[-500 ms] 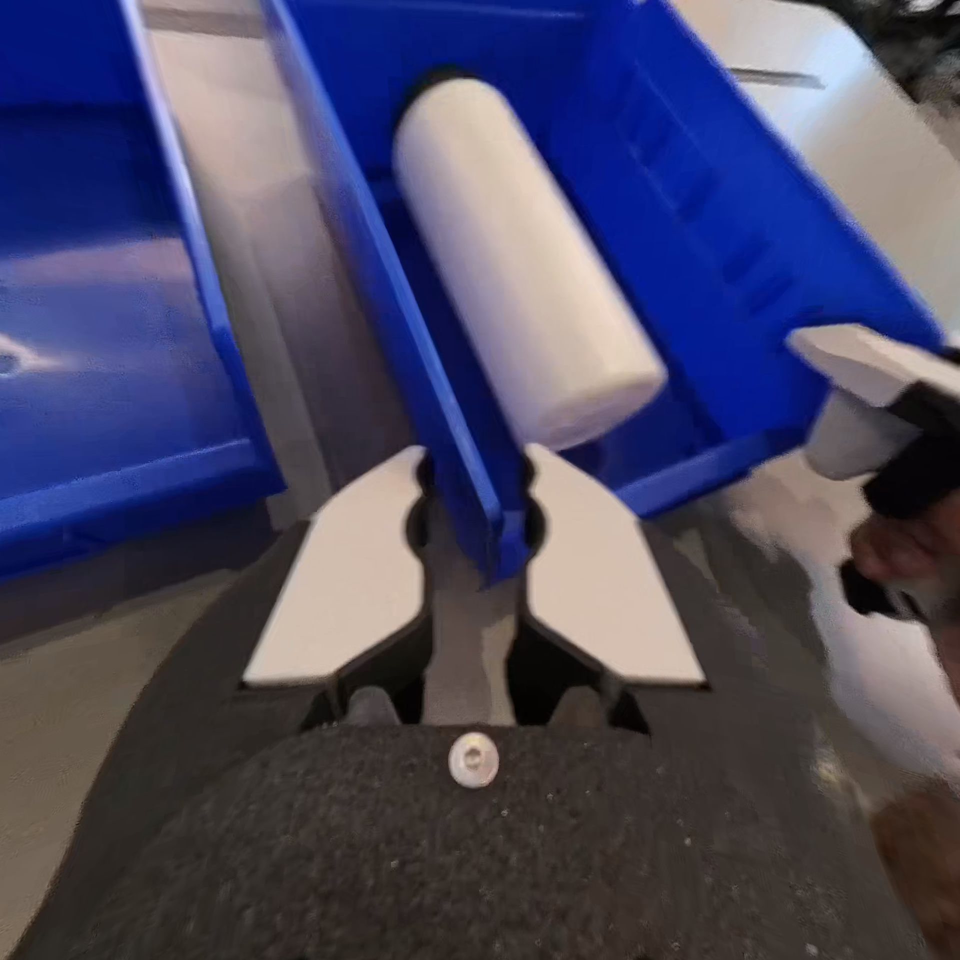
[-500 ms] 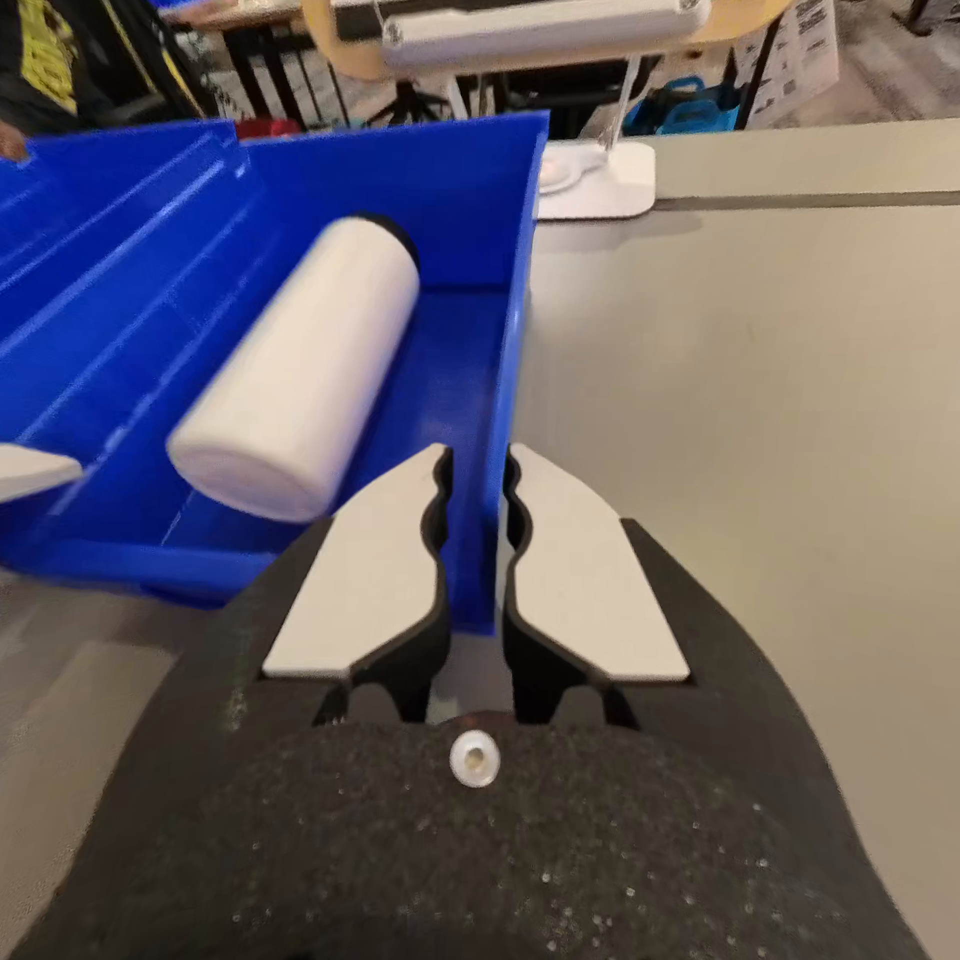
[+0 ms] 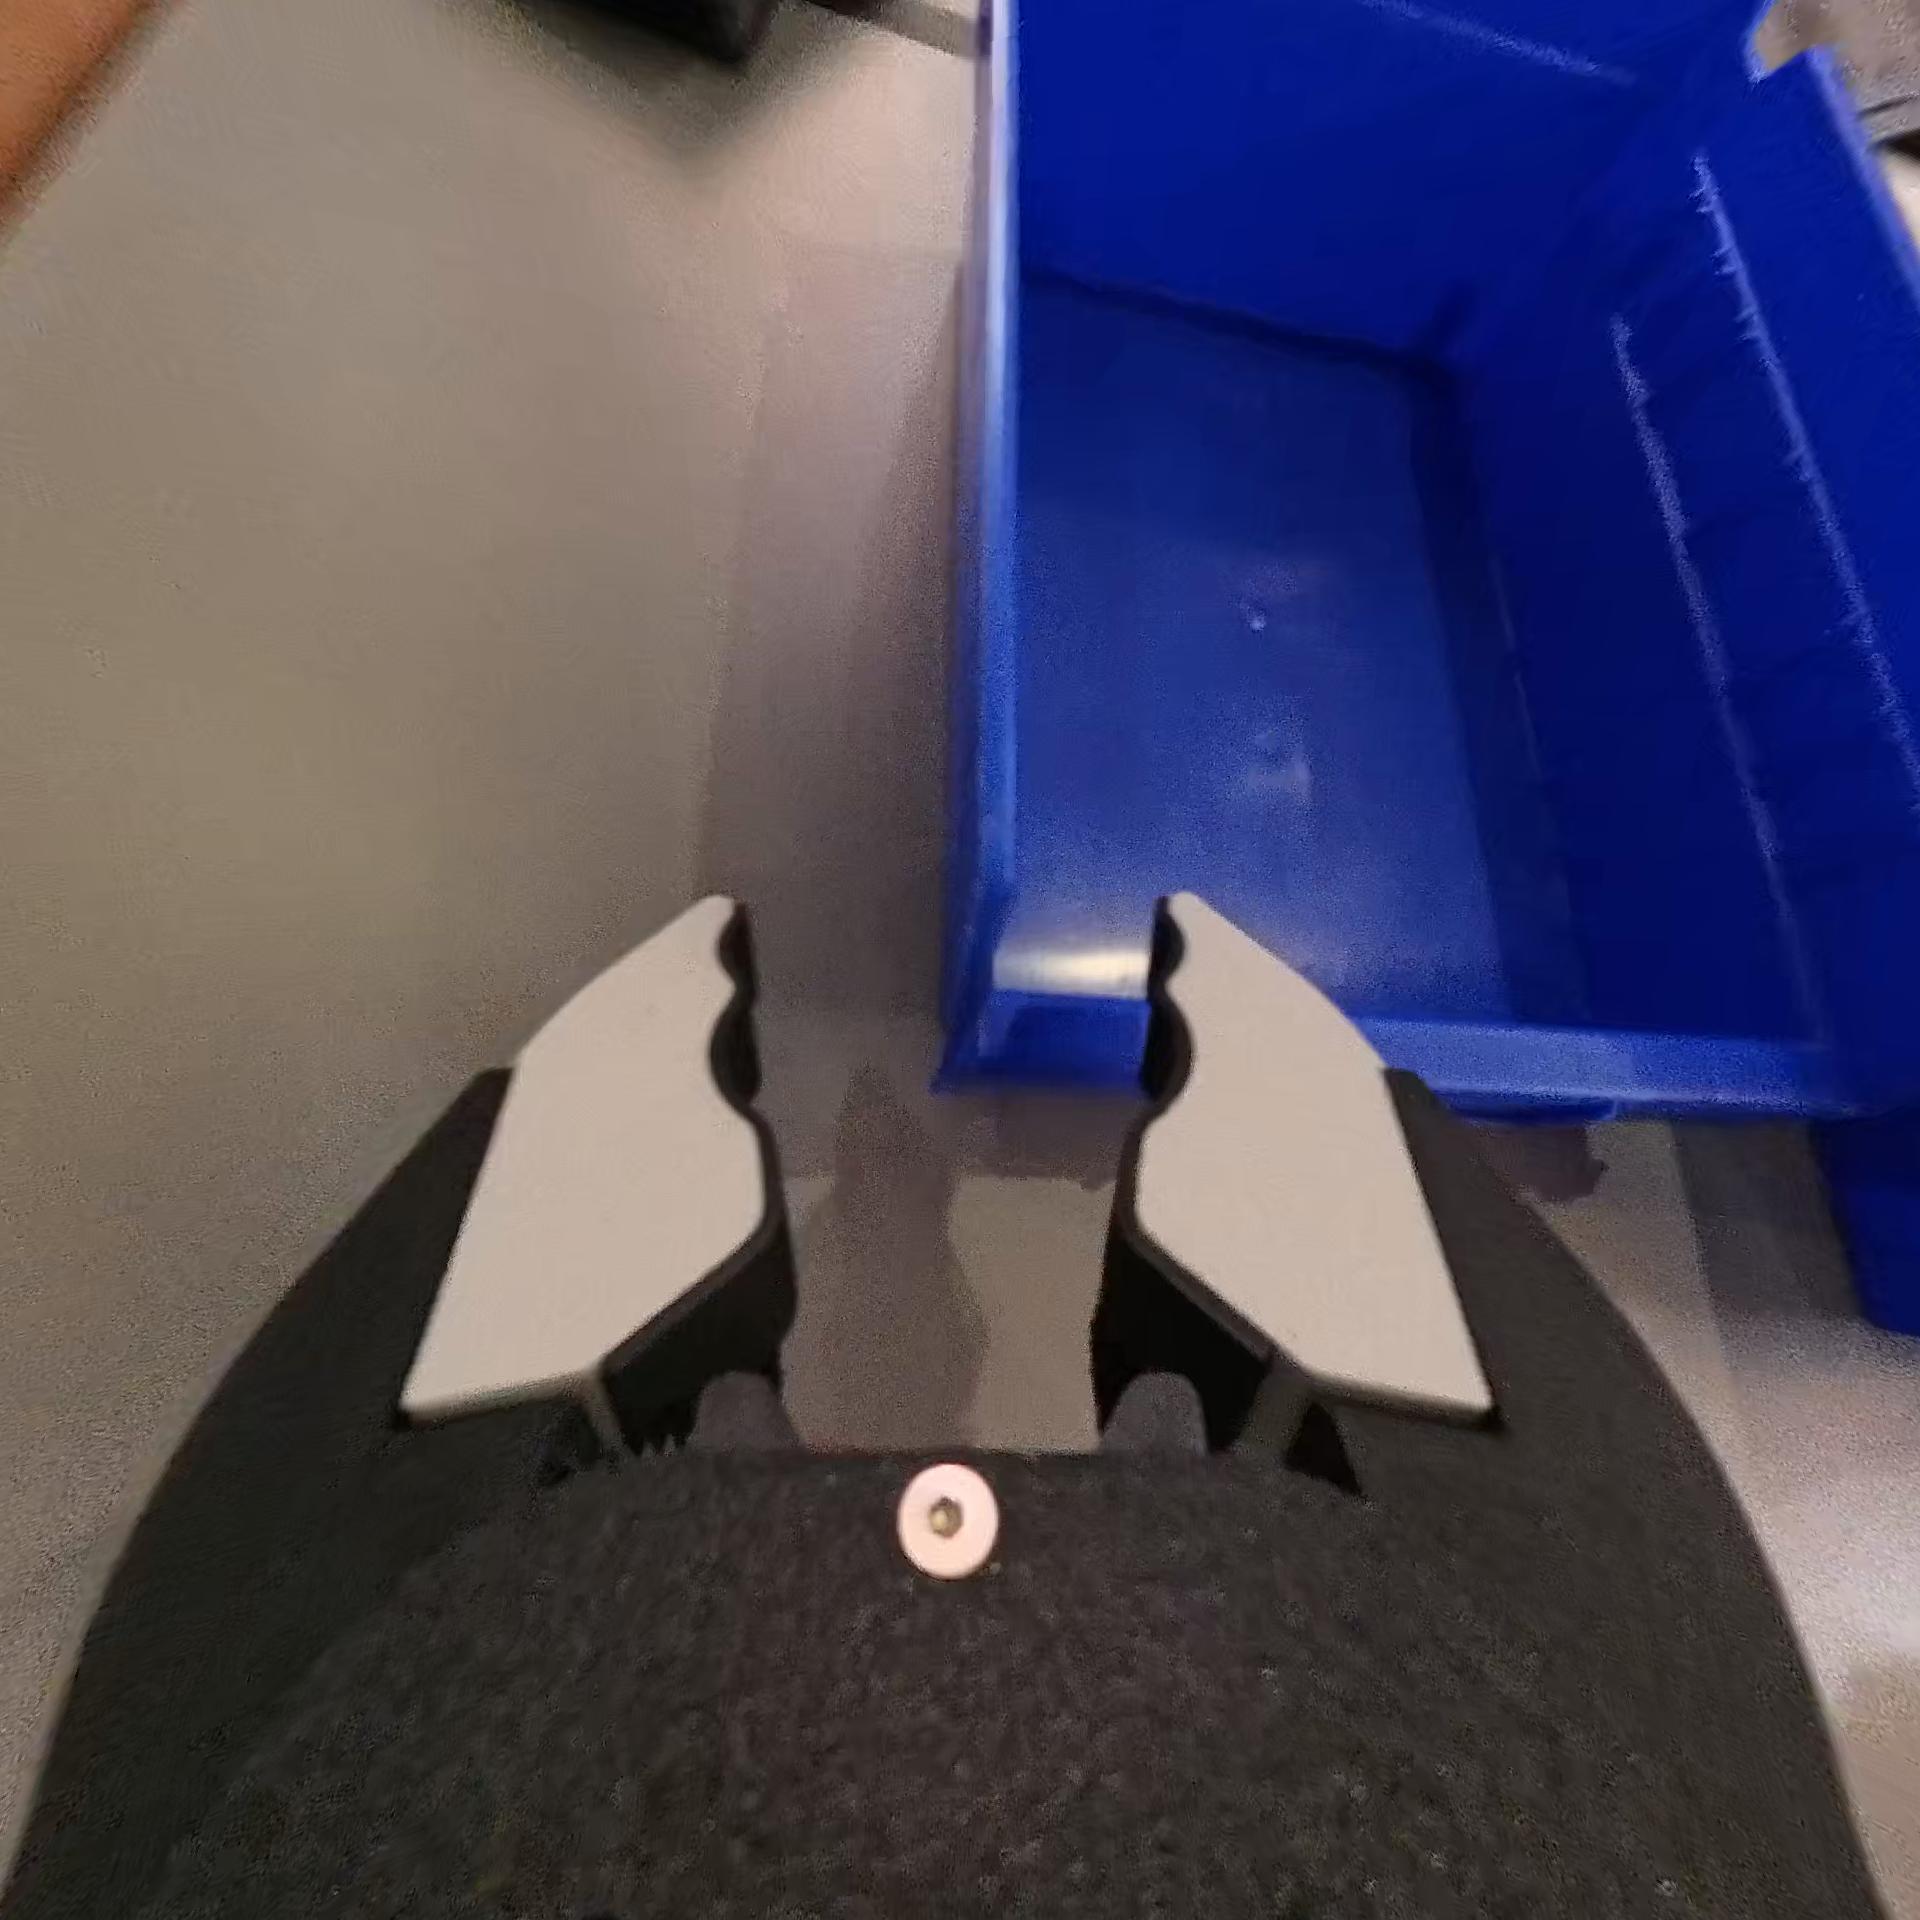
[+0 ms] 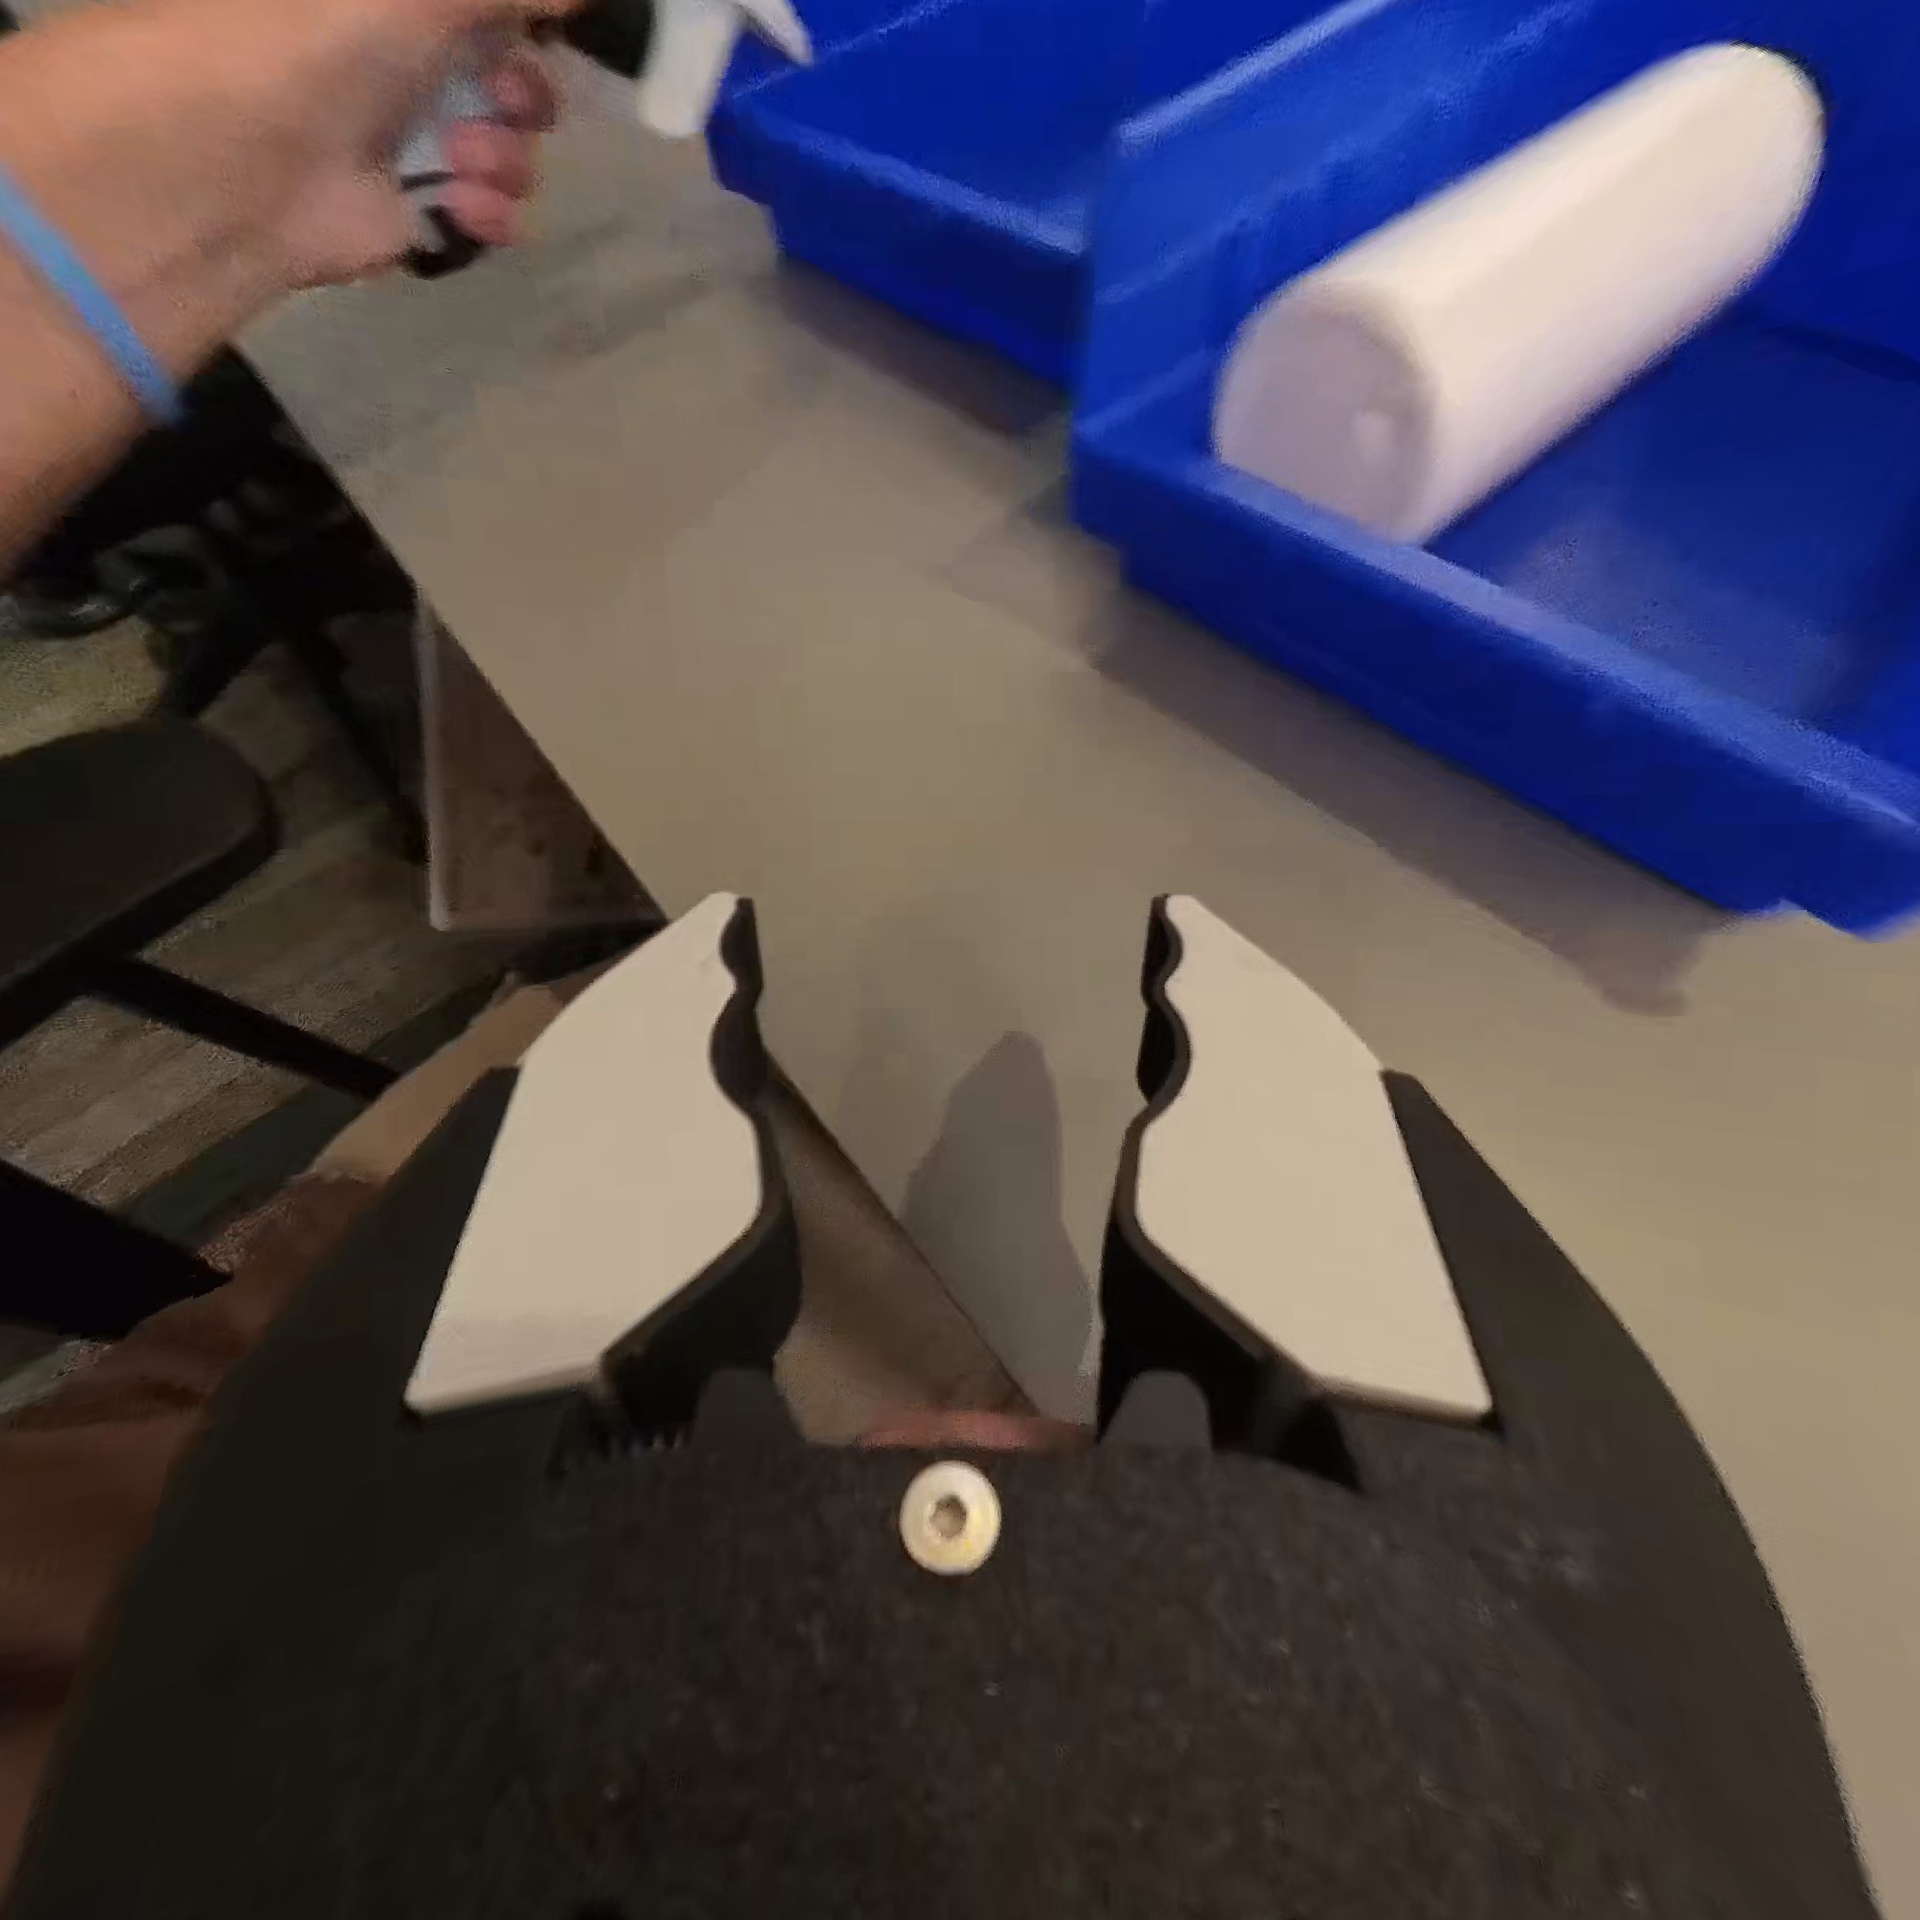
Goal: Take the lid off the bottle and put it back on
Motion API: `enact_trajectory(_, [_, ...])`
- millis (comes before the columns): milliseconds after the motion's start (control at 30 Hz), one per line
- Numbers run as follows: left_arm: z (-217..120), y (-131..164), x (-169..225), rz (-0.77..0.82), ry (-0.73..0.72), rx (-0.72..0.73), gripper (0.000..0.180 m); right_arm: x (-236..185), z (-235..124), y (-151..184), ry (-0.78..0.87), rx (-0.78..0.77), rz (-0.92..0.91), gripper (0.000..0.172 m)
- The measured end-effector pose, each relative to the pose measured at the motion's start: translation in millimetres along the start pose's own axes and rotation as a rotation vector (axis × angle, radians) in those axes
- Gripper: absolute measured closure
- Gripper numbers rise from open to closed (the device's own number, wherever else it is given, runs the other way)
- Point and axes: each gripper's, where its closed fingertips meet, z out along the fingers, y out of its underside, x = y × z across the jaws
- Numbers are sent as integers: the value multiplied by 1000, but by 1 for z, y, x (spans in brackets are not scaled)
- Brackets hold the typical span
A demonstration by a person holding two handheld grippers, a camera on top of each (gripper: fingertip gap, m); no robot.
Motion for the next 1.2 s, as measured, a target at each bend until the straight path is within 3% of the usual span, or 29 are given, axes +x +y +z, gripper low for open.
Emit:
enact_trajectory(100, [4,1,5,-46,91,26,173,-17,30,-15,30,-18,-41,91])
enact_trajectory(200, [-14,17,1,66,-12,45,176,-13,59,-40,139,-7,-46,90])
enact_trajectory(300, [-46,44,4,66,-23,46,176,-9,89,-65,235,7,-35,92])
enact_trajectory(467, [-105,92,1,38,-55,59,176,-18,129,-93,288,33,32,94])
enact_trajectory(533, [-123,107,0,9,-45,77,176,-31,142,-90,231,12,85,99])
enact_trajectory(600, [-136,117,0,-9,-39,96,176,-44,146,-86,176,1,112,143])
enact_trajectory(633, [-141,121,0,-14,-51,104,176,-44,141,-86,201,7,125,154])
enact_trajectory(767, [-161,124,19,46,-100,165,176,-38,120,-95,299,33,61,165])
enact_trajectory(933, [-202,65,72,149,-69,322,175,-17,66,-147,306,200,59,166])
enact_trajectory(1067, [-202,2,163,268,17,409,176,42,-16,-192,457,368,50,166])
enact_trajectory(1200, [-170,-37,288,318,162,390,177,133,-106,-201,617,446,87,166])
